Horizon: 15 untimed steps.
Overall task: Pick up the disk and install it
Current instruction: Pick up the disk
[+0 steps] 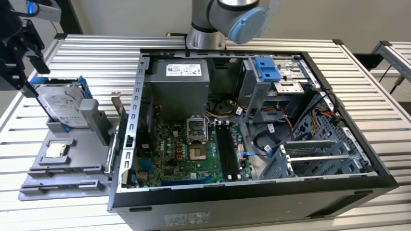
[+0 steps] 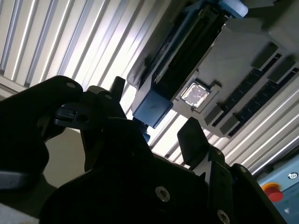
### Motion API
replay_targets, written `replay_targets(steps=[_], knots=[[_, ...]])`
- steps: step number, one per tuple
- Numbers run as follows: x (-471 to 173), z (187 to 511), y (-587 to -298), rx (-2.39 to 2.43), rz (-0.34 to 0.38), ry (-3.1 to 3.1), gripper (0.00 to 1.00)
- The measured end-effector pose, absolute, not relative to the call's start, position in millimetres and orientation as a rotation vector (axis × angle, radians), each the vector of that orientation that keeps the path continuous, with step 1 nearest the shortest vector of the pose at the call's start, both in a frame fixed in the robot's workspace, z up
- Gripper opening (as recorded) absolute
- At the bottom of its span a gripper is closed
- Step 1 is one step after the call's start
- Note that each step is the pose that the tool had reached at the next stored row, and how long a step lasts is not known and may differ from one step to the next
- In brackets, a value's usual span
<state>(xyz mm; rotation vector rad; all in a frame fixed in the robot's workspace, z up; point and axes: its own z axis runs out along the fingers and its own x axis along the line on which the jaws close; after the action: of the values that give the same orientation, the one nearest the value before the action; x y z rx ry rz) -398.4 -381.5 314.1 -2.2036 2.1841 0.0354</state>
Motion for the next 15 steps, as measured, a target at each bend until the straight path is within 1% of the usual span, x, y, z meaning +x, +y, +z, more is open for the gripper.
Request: replay_targets(steps=[15], knots=[[-398, 290, -381, -2.217, 0.035, 2.171, 1.0]])
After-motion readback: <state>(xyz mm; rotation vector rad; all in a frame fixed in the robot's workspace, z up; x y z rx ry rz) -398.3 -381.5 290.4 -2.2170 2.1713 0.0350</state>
